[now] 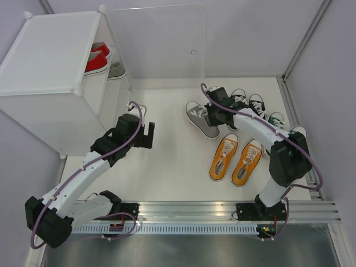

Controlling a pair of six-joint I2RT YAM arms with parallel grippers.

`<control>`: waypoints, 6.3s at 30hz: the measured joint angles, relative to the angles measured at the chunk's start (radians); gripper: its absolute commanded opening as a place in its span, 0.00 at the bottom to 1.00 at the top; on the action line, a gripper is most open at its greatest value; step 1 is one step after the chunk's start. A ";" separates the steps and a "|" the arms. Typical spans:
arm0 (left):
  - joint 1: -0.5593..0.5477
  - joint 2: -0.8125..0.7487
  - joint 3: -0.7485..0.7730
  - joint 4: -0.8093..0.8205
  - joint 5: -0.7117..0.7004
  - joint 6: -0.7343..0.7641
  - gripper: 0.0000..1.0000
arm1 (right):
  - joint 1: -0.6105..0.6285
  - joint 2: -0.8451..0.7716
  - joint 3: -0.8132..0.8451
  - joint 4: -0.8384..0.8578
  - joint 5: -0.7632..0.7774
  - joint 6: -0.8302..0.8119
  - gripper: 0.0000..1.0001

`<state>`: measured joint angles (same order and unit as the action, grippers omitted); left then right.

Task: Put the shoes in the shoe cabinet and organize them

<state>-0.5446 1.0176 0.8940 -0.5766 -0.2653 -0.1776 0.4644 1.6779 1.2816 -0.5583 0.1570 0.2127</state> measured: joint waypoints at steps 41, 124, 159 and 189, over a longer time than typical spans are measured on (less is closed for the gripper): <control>-0.217 0.624 0.422 0.034 0.201 0.044 0.99 | 0.196 -0.661 -0.383 0.188 0.243 0.158 0.97; 0.382 1.025 1.207 -0.260 0.374 0.193 0.02 | 0.196 -0.862 -0.698 0.286 0.312 0.243 0.94; 0.179 0.763 1.027 -0.165 -0.191 -0.058 1.00 | 0.196 -0.853 -0.709 0.318 0.253 0.232 0.94; 0.260 0.974 0.849 0.128 -0.593 -0.337 1.00 | 0.246 -0.893 -0.737 0.341 0.237 0.227 0.93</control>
<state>-0.2844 1.9911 1.7428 -0.4488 -0.8585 -0.5148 0.7101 0.7845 0.5449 -0.2173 0.3943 0.4400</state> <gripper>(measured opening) 0.996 0.929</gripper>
